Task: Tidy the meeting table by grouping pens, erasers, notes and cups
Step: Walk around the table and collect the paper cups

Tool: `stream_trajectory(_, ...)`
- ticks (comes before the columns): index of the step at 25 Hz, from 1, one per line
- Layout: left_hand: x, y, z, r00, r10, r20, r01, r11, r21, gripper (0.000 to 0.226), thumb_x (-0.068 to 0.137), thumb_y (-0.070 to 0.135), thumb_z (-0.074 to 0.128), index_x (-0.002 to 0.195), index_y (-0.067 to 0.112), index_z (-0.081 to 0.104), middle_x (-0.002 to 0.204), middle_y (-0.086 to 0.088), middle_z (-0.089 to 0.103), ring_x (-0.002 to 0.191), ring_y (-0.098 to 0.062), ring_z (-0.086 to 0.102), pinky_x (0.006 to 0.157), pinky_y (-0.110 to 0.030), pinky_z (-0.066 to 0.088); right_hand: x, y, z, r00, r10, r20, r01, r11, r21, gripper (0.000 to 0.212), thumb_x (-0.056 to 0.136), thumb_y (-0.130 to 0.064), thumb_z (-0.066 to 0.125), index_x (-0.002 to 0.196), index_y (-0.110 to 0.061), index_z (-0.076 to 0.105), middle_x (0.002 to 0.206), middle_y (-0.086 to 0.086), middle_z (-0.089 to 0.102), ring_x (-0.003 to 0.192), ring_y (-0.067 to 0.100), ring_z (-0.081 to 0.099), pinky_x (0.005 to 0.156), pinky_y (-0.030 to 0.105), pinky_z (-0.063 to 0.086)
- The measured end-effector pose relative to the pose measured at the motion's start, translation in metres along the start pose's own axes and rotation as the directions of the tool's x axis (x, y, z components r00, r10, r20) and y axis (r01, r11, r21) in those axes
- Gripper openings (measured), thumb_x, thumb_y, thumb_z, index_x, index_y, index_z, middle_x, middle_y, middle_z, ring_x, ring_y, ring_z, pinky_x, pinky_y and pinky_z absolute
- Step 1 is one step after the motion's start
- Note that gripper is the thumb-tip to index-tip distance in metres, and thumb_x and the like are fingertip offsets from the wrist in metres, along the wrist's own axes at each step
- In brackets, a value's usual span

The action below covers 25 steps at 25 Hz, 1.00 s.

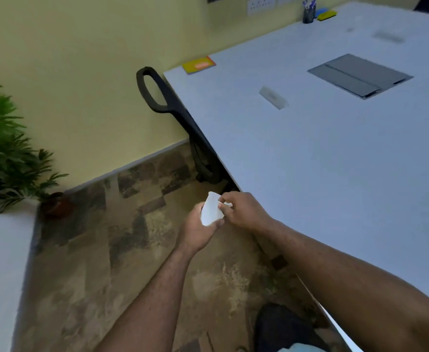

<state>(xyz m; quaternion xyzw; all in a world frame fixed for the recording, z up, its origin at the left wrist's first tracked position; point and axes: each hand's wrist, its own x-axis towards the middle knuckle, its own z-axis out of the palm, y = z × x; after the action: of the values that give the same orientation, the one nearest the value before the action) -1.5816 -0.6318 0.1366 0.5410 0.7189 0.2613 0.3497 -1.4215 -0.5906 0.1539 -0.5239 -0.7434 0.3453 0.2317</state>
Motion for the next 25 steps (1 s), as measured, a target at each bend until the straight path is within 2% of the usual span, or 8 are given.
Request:
stream_trajectory(4, 0.095, 0.025, 0.033, 0.985, 0.079, 0.153, -0.092, 0.993, 0.074, 0.067, 0.075, 0.047, 0.076, 0.132, 0.032, 0.045, 0.129, 0.009, 0.058, 0.107, -0.005, 0.058, 0.078, -0.022, 0.05, 0.053, 0.052, -0.032, 0.973, 0.131, -0.19, -0.13, 0.991, 0.019, 0.029, 0.093, -0.031, 0.058, 0.117, -0.017, 0.067, 0.126, 0.003, 0.065, 0.11, 0.02, 0.062, 0.087, 0.025, 0.048)
stream_trajectory(6, 0.147, 0.037, 0.05, 0.98, 0.074, 0.185, -0.106, 0.979, 0.171, 0.078, 0.078, 0.045, 0.074, 0.144, 0.024, 0.038, 0.147, 0.001, 0.045, 0.129, -0.019, 0.048, 0.097, -0.029, 0.044, 0.084, 0.089, -0.052, 0.934, 0.184, -0.305, -0.185, 0.982, 0.024, 0.027, 0.094, -0.029, 0.058, 0.114, -0.014, 0.069, 0.12, 0.003, 0.068, 0.107, 0.021, 0.062, 0.087, 0.026, 0.046)
stream_trajectory(9, 0.222, 0.059, 0.069, 0.954, 0.139, 0.265, -0.217, 0.932, 0.291, 0.076, 0.085, 0.043, 0.068, 0.147, 0.015, 0.035, 0.153, -0.005, 0.037, 0.139, -0.022, 0.036, 0.11, -0.033, 0.034, 0.136, 0.138, -0.089, 0.86, 0.294, -0.417, -0.301, 0.952, 0.053, 0.025, 0.092, -0.025, 0.06, 0.111, -0.012, 0.071, 0.112, 0.007, 0.071, 0.104, 0.025, 0.063, 0.087, 0.035, 0.05)
stream_trajectory(11, 0.28, 0.075, 0.086, 0.922, 0.131, 0.363, -0.286, 0.864, 0.414, 0.08, 0.091, 0.048, 0.059, 0.152, 0.013, 0.022, 0.161, -0.006, 0.018, 0.147, -0.023, 0.018, 0.117, -0.035, 0.023, 0.177, 0.169, -0.114, 0.827, 0.339, -0.448, -0.364, 0.931, 0.031, 0.024, 0.091, -0.024, 0.06, 0.109, -0.013, 0.071, 0.11, 0.007, 0.071, 0.104, 0.025, 0.062, 0.086, 0.036, 0.049)
stream_trajectory(13, 0.338, 0.095, 0.107, 0.895, 0.098, 0.434, -0.339, 0.783, 0.522, 0.085, 0.093, 0.051, 0.054, 0.154, 0.012, 0.01, 0.164, -0.005, 0.001, 0.15, -0.026, 0.004, 0.118, -0.042, 0.02, 0.218, 0.199, -0.139, 0.807, 0.345, -0.479, -0.396, 0.918, -0.005, 0.023, 0.091, -0.024, 0.06, 0.108, -0.014, 0.071, 0.109, 0.006, 0.071, 0.105, 0.025, 0.061, 0.086, 0.036, 0.049)
stream_trajectory(17, 0.421, 0.121, 0.142, 0.881, -0.003, 0.473, -0.352, 0.662, 0.662, 0.102, 0.084, 0.063, 0.058, 0.154, 0.014, 0.002, 0.163, -0.005, -0.011, 0.149, -0.032, -0.003, 0.113, -0.057, 0.024, 0.279, 0.255, -0.181, 0.762, 0.369, -0.531, -0.463, 0.885, -0.048, 0.021, 0.091, -0.021, 0.06, 0.108, -0.015, 0.071, 0.115, 0.004, 0.069, 0.111, 0.025, 0.059, 0.091, 0.04, 0.05)
stream_trajectory(20, 0.465, 0.125, 0.163, 0.879, -0.066, 0.472, -0.316, 0.661, 0.68, 0.114, 0.074, 0.072, 0.061, 0.154, 0.018, 0.0, 0.162, -0.002, -0.015, 0.149, -0.029, -0.007, 0.112, -0.06, 0.018, 0.306, 0.291, -0.201, 0.71, 0.403, -0.578, -0.524, 0.85, -0.051, 0.021, 0.091, -0.021, 0.059, 0.108, -0.016, 0.07, 0.119, 0.004, 0.065, 0.118, 0.025, 0.053, 0.092, 0.043, 0.049)
stream_trajectory(25, 0.496, 0.123, 0.186, 0.879, -0.061, 0.473, -0.306, 0.688, 0.658, 0.123, 0.063, 0.076, 0.068, 0.154, 0.027, 0.002, 0.162, 0.002, -0.016, 0.149, -0.03, -0.01, 0.112, -0.063, 0.014, 0.336, 0.324, -0.217, 0.698, 0.315, -0.643, -0.523, 0.838, -0.158, 0.02, 0.089, -0.011, 0.059, 0.106, -0.011, 0.07, 0.121, 0.006, 0.064, 0.123, 0.028, 0.048, 0.084, 0.044, 0.051)
